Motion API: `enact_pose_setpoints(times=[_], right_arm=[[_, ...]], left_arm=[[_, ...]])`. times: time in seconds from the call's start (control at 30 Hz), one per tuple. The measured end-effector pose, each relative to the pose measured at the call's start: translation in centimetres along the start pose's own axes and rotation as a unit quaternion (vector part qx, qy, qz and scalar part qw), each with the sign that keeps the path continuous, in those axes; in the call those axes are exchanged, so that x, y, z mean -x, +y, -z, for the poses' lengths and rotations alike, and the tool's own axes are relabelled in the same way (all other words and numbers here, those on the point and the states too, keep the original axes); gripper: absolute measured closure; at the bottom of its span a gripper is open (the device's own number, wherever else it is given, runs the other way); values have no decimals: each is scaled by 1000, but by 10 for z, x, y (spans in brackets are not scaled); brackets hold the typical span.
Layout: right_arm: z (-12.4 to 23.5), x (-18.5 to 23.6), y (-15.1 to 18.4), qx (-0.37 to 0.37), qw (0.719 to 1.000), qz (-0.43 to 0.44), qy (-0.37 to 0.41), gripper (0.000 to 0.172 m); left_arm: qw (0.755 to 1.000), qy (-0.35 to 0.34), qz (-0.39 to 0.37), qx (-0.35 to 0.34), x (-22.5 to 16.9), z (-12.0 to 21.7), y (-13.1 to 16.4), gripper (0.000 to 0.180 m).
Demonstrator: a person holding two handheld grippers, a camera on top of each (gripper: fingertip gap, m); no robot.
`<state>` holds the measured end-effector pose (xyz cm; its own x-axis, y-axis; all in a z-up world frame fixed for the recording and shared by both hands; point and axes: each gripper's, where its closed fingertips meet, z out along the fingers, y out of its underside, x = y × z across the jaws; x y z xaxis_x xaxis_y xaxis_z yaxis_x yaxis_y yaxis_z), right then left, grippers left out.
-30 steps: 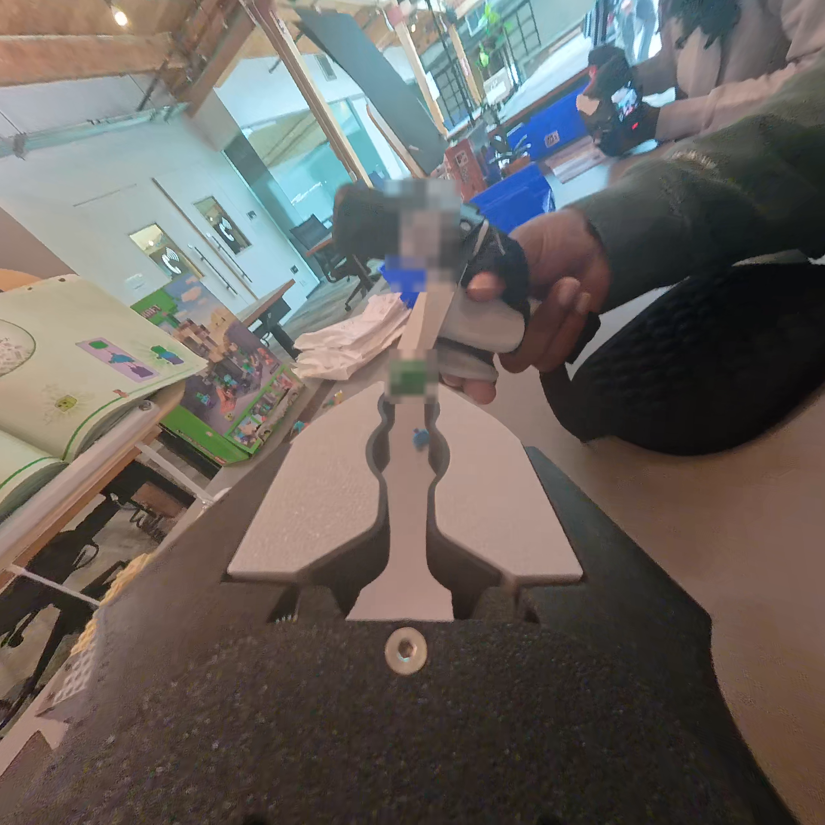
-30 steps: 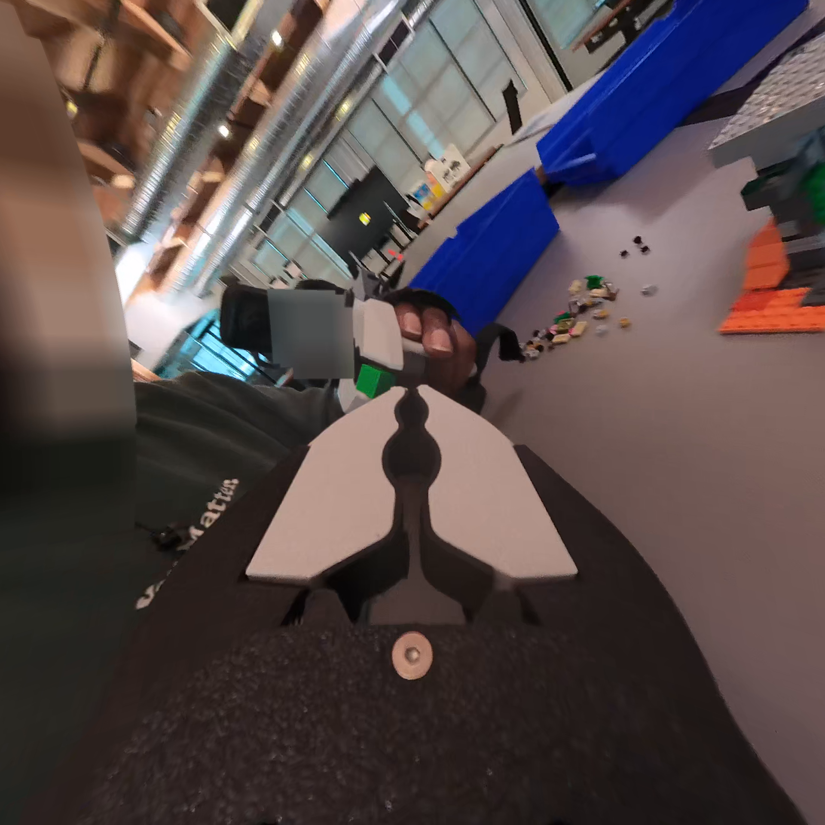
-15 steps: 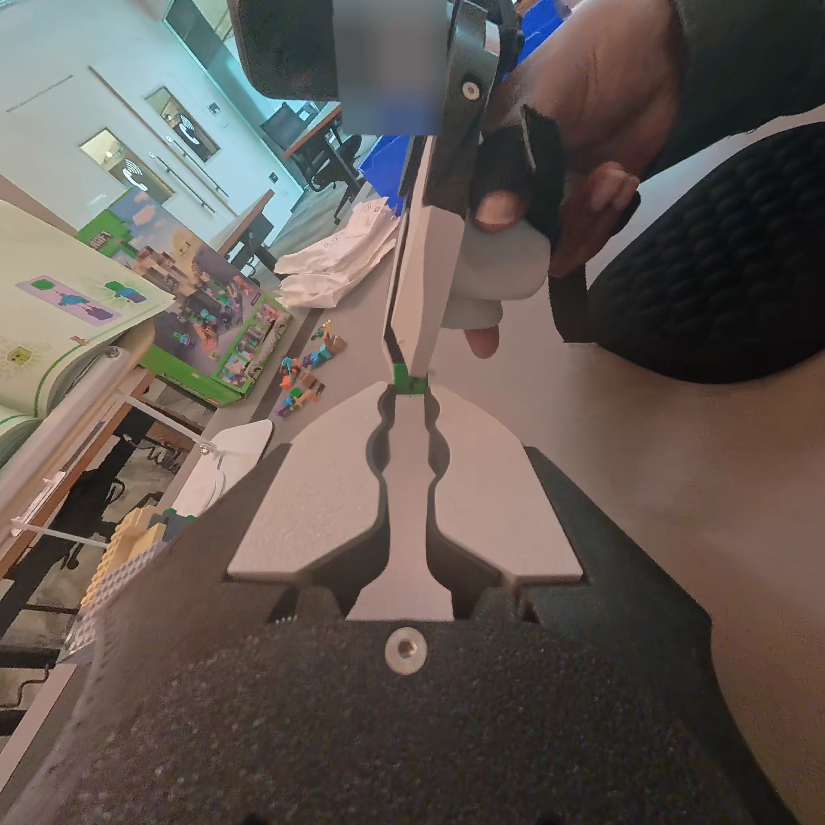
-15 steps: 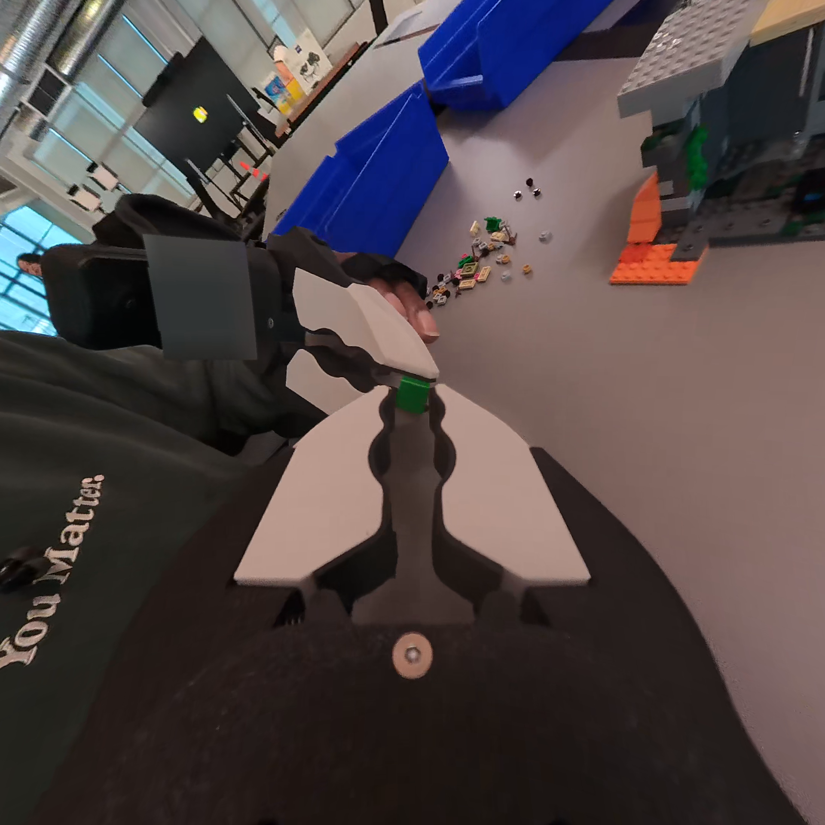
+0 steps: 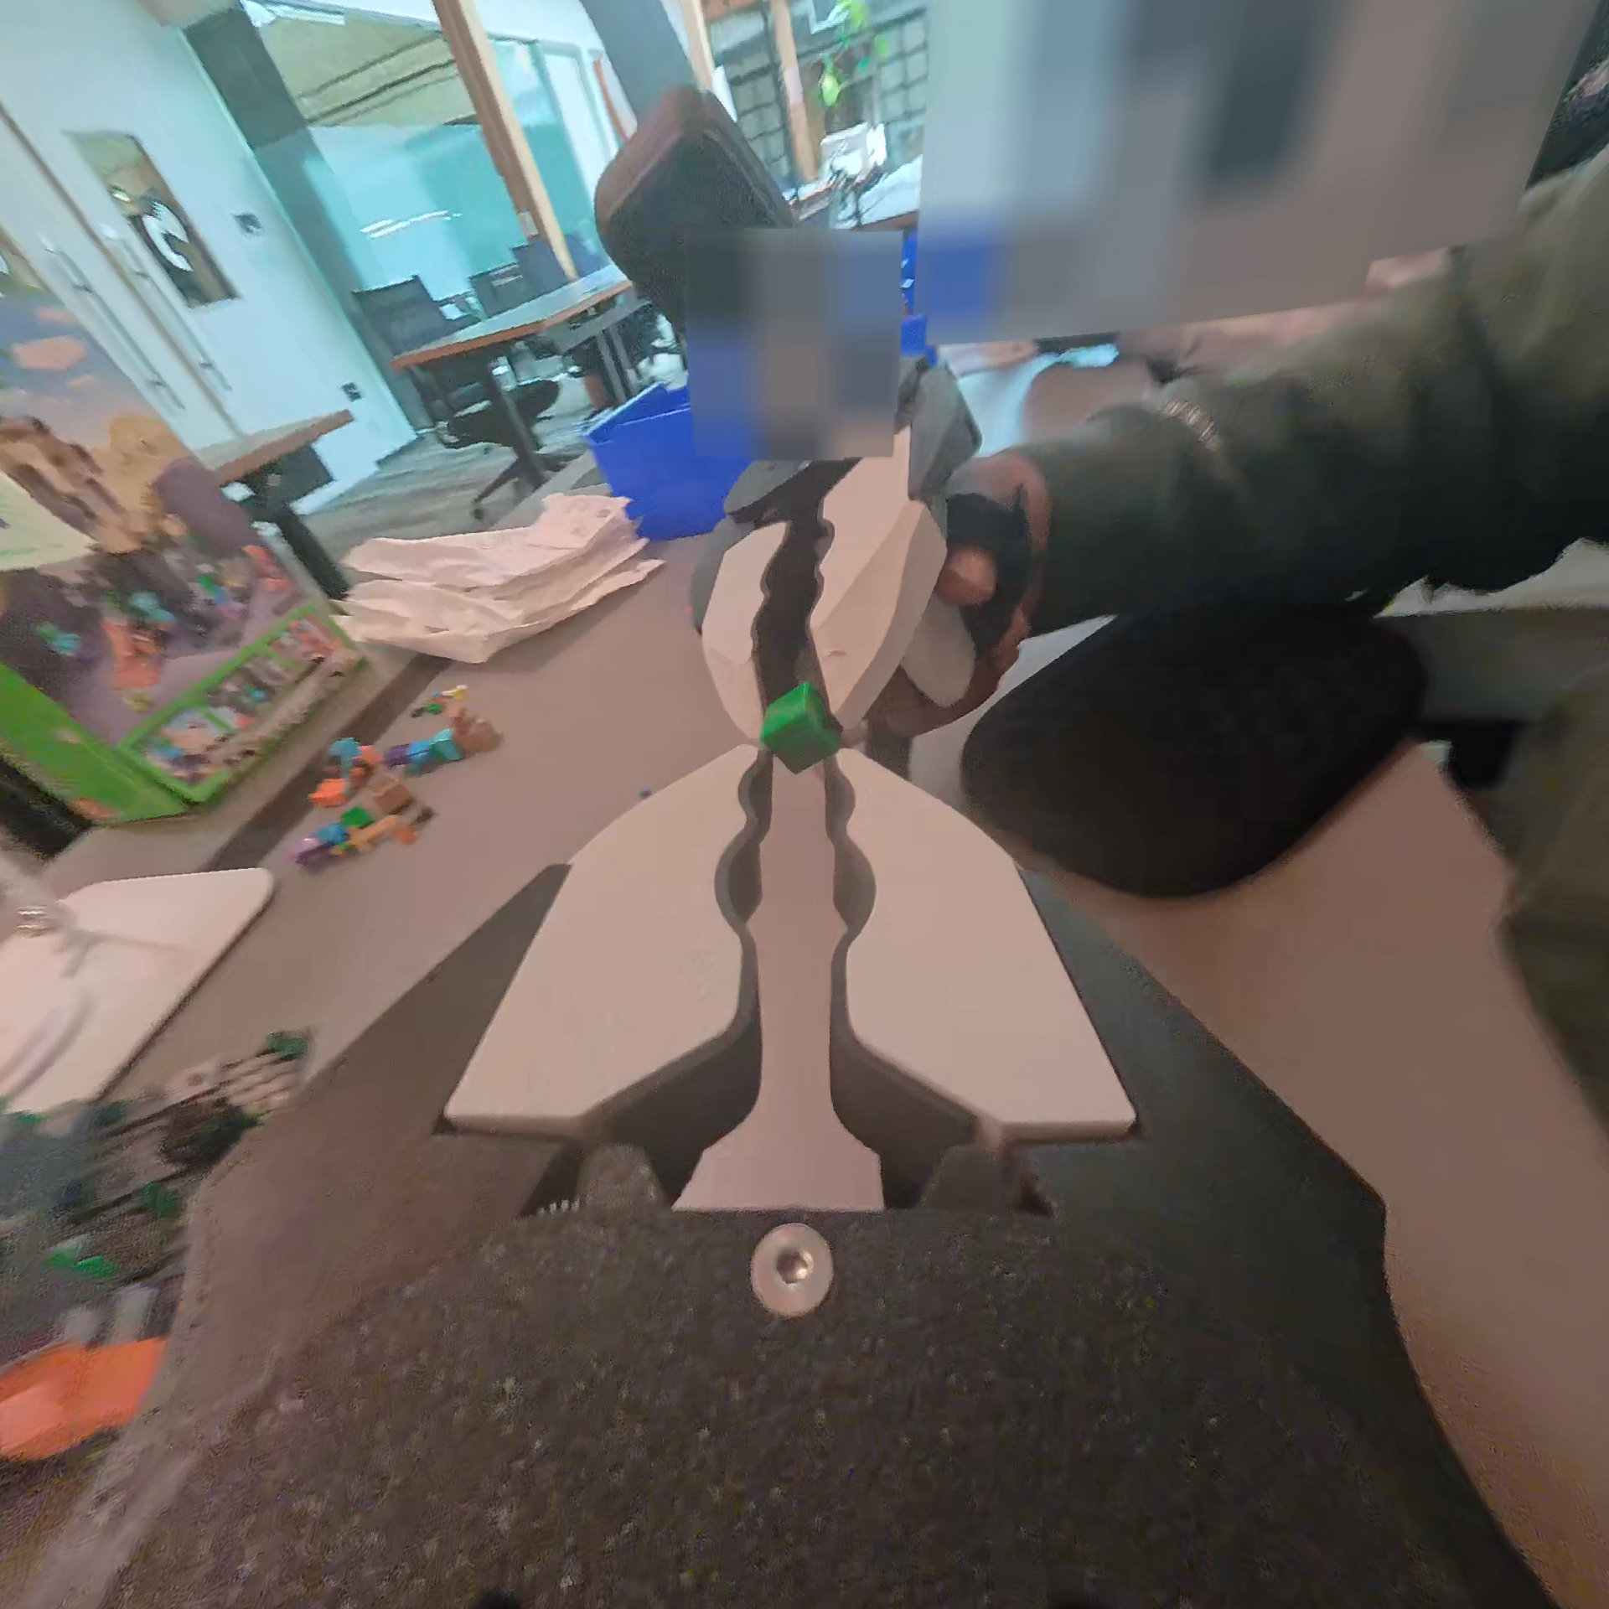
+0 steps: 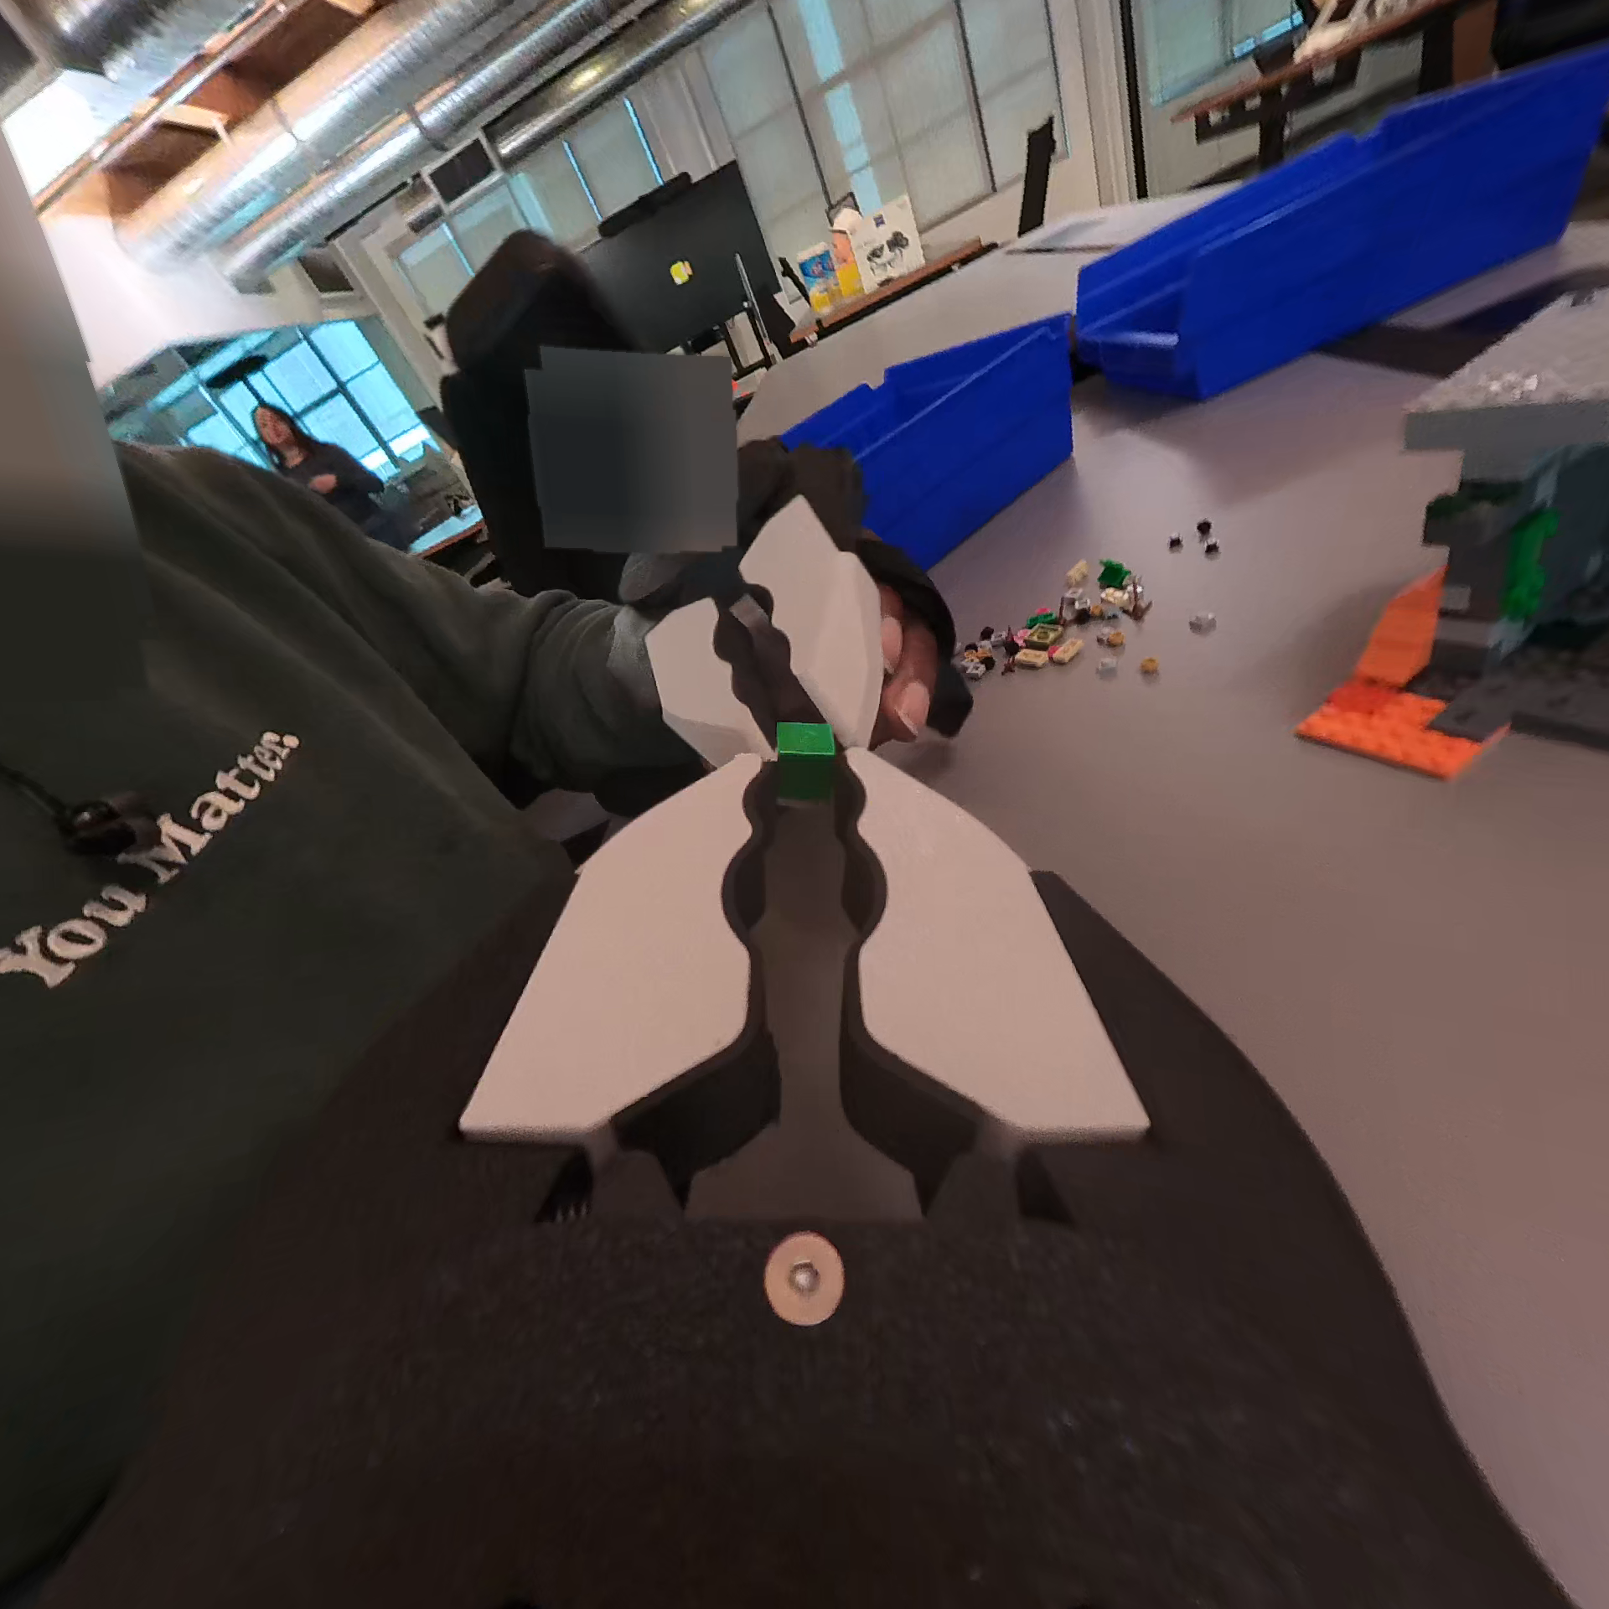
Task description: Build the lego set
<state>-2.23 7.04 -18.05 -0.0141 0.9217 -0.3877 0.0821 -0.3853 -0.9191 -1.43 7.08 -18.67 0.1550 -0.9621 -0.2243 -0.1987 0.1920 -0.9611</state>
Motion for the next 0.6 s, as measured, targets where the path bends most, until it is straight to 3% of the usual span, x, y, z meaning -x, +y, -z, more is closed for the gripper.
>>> enact_pose_setpoints(times=[0.23, 0.6], right_arm=[[1, 8, -2, 2, 994, 112, 11, 160], [-1, 11, 3, 17, 982, 186, 34, 160]], left_arm=[[994, 63, 84, -38, -8, 2, -7, 167], [990, 84, 101, -45, -11, 4, -10, 169]])
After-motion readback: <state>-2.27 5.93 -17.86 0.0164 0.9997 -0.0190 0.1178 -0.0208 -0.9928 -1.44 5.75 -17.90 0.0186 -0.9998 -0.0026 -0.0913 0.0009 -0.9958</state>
